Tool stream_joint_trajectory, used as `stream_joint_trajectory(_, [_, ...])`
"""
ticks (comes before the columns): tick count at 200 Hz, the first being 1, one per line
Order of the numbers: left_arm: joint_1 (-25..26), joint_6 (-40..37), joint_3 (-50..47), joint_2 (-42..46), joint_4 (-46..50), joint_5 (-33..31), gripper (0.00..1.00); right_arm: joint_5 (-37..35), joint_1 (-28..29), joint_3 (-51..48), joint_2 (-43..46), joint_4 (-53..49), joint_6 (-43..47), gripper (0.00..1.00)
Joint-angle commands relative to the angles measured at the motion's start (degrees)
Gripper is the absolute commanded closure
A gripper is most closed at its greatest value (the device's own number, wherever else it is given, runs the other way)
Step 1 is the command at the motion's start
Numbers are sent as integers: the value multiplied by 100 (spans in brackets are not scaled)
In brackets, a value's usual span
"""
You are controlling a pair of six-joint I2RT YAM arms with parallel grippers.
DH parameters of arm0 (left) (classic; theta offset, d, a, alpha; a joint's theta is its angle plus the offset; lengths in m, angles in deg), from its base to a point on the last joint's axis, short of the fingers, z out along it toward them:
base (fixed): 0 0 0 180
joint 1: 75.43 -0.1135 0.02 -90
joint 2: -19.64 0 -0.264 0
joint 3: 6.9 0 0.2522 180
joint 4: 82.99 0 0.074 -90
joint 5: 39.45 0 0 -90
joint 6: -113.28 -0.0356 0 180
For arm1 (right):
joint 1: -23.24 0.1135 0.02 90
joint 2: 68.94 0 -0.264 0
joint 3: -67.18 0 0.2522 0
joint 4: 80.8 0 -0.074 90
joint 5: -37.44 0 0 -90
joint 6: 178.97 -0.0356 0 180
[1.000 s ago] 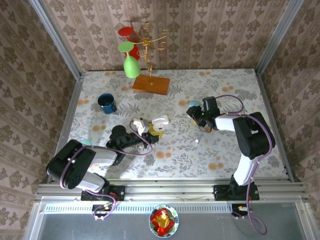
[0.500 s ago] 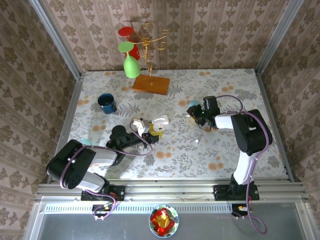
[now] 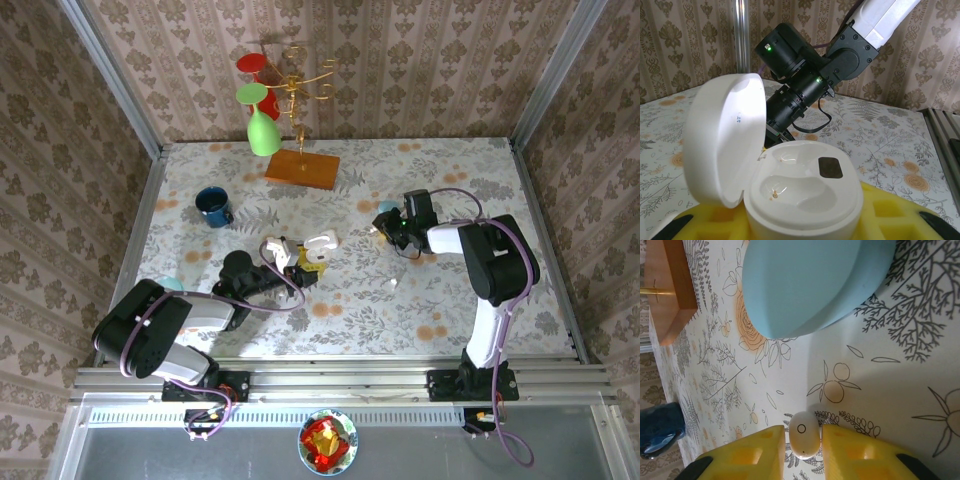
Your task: Insert the wireless bluetooth earbuds into the charging case
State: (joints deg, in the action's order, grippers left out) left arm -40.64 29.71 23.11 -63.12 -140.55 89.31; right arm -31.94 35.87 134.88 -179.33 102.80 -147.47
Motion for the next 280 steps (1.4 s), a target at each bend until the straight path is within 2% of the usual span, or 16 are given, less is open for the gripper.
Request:
stream_joint_trajectory(1, [-12, -90, -17, 6, -208, 51, 99, 78, 2, 149, -225, -322, 106, 74])
stream_joint_trajectory(65, [-15, -125, -25, -42, -205, -43, 99, -92, 17, 172, -15, -628, 337, 78])
stream_joint_trajectory(109, [-30, -213, -36, -150, -183, -150, 99, -541, 131, 165, 457, -1244, 675, 78])
stream_joint_trajectory(156, [-64, -558, -191, -186, -189, -874, 99, -1416, 436, 79, 1202, -2102, 1176, 78])
stream_joint_trajectory(184, [-72, -617, -228, -180, -180, -1072, 99, -1786, 665, 23, 1675, -2481, 1396, 78])
stream_joint_trajectory(228, [-77, -559, -225, -232, -172, -1314, 99, -1846, 1141, 42, 2435, -2909, 1625, 77])
stream_joint_trajectory(280, [-83, -586, -236, -201, -179, -1421, 99, -1025, 1741, 50, 3023, -2541, 2038, 78])
